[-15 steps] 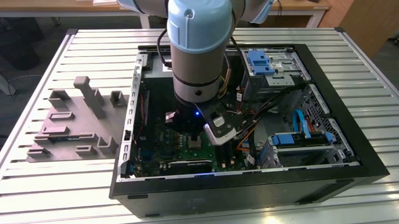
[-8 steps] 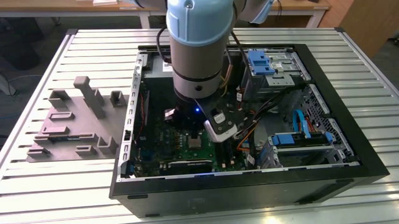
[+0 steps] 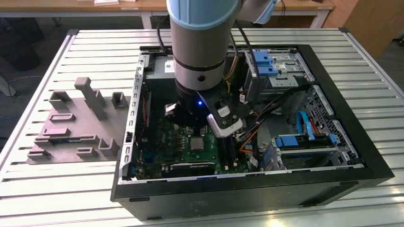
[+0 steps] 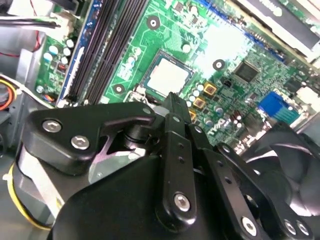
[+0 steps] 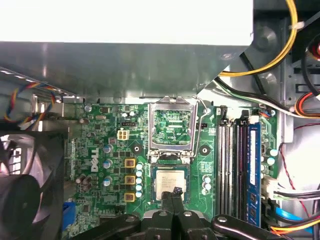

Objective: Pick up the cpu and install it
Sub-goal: 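Close the cpu cover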

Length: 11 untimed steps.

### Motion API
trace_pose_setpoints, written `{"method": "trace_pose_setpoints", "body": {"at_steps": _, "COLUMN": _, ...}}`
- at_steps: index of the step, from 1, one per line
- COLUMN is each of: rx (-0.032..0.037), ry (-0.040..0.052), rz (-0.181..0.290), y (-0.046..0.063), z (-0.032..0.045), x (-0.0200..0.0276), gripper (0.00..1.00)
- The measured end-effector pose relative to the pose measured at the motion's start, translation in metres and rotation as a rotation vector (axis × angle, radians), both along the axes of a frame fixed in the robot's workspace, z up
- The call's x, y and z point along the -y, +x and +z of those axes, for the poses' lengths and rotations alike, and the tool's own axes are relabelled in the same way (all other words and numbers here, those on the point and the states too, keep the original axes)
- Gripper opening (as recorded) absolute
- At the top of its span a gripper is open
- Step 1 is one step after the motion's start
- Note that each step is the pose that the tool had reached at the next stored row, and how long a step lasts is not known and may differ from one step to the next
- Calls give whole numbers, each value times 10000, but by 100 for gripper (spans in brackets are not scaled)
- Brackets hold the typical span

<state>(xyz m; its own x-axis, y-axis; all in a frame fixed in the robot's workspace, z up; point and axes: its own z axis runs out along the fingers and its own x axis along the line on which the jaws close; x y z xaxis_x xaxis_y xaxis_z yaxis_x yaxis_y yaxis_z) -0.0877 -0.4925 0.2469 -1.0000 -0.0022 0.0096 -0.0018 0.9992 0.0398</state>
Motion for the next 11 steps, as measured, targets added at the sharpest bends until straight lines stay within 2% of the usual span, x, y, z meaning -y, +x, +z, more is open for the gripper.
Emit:
{"method": "trace_pose_setpoints", "body": {"at_steps": 5, "rx": 43, "ry": 2, "rz": 40, "y": 0, "z": 0, "x": 0, "gripper": 11}}
{"method": "trace_pose_setpoints", "body": {"at_steps": 11, "rx": 43, "ry": 3, "rz": 1084, "y": -1, "z": -14, "x": -1, "gripper": 11}}
